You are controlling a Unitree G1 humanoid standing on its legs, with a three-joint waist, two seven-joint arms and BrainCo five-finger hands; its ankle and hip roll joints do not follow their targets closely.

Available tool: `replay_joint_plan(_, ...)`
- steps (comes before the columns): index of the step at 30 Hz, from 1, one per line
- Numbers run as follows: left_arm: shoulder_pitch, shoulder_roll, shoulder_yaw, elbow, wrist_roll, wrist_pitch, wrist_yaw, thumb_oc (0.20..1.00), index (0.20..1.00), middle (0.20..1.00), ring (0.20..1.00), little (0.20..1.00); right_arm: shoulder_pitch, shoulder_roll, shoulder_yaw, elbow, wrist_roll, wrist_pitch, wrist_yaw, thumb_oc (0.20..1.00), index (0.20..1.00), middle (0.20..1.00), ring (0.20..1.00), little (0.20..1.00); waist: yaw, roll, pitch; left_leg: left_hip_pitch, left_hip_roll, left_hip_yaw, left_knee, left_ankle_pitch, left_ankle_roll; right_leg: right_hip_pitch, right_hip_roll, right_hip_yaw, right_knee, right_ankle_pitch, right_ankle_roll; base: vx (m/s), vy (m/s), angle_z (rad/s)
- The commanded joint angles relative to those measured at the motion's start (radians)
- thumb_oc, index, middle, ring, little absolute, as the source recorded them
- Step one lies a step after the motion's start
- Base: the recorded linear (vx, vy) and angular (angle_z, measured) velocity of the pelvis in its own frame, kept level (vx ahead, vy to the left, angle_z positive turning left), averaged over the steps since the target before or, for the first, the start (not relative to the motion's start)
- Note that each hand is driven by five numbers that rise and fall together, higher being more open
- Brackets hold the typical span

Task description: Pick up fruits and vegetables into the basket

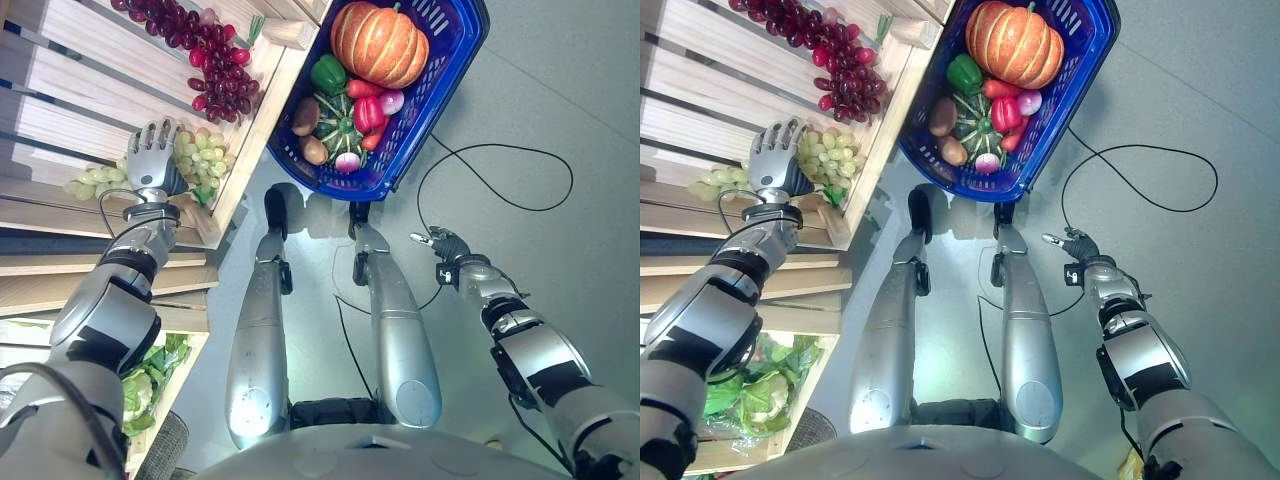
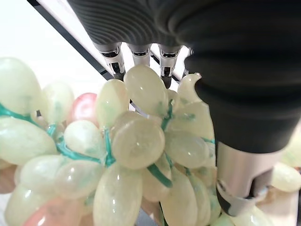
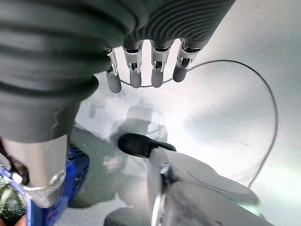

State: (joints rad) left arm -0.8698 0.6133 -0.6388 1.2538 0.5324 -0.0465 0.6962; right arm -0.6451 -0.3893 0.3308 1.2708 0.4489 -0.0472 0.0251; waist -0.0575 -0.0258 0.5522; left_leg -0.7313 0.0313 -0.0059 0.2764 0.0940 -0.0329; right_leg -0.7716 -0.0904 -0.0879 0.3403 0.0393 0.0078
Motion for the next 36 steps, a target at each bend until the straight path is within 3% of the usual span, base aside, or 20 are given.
replay_joint_plan(1,0.008,-0.016,0.034,0.074,0.036,0.023,-0.021,1.0,1.0,1.0,1.0,1.0,0.049,-0.051,0.028,0.009,0.012,0.001,-0.003,1.0,1.0,1.0,1.0,1.0,0.023,-0.014,-0.032,-0.072,0.027,-0.042,0.124,-0.035,-0.007,0.001,-0.028,0.041,0.014,0.037,0.047,0.0,0.0,0.0)
replay_joint_plan(8,0.004,-0.043,0.015,0.1,0.002,0.033,-0.085,1.0,1.0,1.0,1.0,1.0,0.034,-0.047,0.036,0.014,0.012,0.004,-0.005,1.0,1.0,1.0,1.0,1.0,0.017,-0.015,-0.032,-0.082,0.027,-0.042,0.126,-0.035,-0.007,-0.009,-0.024,0.046,0.015,0.038,0.045,0.0,0.003,-0.01)
replay_joint_plan(23,-0.006,-0.061,0.009,0.119,-0.034,0.031,-0.11,1.0,1.0,1.0,1.0,1.0,0.016,-0.043,0.044,0.021,0.024,0.004,-0.01,1.0,1.0,1.0,1.0,1.0,0.016,-0.023,-0.032,-0.099,0.031,-0.046,0.129,-0.033,-0.007,-0.023,-0.015,0.049,0.021,0.036,0.042,0.0,0.0,0.0)
replay_joint_plan(30,0.0,-0.071,0.011,0.128,0.016,0.119,-0.07,1.0,1.0,1.0,1.0,1.0,0.012,-0.034,0.049,0.023,0.031,0.001,-0.018,1.0,1.0,1.0,1.0,1.0,0.016,-0.029,-0.032,-0.109,0.03,-0.05,0.134,-0.035,-0.006,-0.03,-0.01,0.049,0.023,0.036,0.04,0.0,0.0,0.0)
replay_joint_plan(36,0.007,-0.073,0.022,0.139,0.033,0.155,-0.047,1.0,1.0,1.0,1.0,1.0,0.017,-0.032,0.053,0.027,0.038,-0.008,-0.02,1.0,1.0,1.0,1.0,1.0,0.018,-0.033,-0.032,-0.122,0.029,-0.055,0.14,-0.035,-0.005,-0.042,-0.007,0.048,0.029,0.035,0.037,0.0,0.0,0.0)
